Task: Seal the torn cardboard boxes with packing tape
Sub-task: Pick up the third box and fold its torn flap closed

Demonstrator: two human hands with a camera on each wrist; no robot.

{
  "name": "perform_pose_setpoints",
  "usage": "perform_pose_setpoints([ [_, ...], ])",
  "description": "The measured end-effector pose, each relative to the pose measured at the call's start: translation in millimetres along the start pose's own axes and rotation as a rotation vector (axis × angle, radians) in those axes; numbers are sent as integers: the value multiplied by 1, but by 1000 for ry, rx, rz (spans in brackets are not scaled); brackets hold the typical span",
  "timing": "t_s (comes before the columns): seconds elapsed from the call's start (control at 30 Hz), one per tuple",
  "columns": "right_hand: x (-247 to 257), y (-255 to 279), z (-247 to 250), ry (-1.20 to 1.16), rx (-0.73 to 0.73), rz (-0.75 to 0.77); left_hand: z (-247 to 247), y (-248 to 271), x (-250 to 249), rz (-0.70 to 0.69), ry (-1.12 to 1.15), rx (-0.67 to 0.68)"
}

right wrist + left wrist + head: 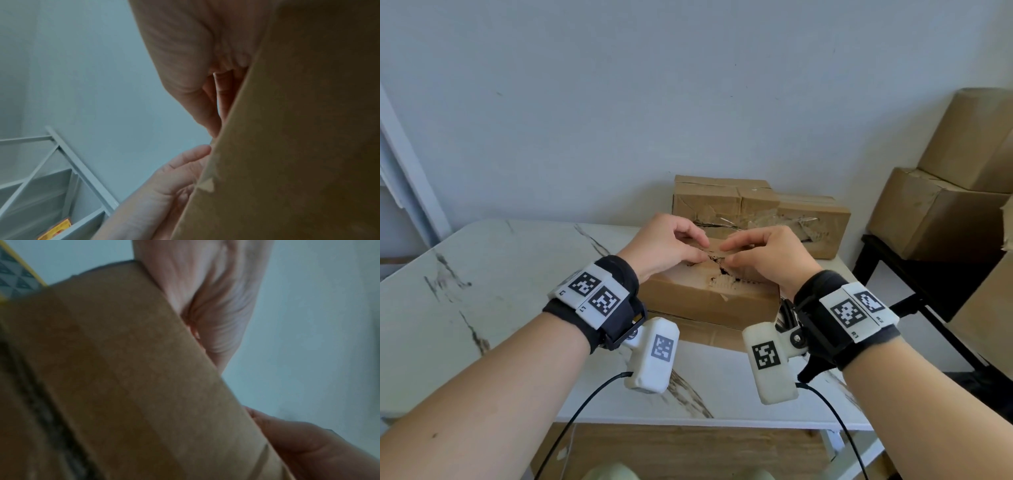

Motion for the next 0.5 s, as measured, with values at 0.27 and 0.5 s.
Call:
perform_pose_setpoints([
  [0.27,-3,-2,2,150,65,48,-5,2,-2,-32,-104,28],
  [0.5,2,10,10,169,268,75,-4,3,-2,-26,-97,28],
])
Point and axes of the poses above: each hand's wrist, its own y-axis away from the middle knuckle, its own z-axis out of the back of the hand, x = y × z, the point moved 5 cm from there along -y, towards the middle knuckle, and after that the axes turned 2 degrees about -z, right-handed, at the moved point
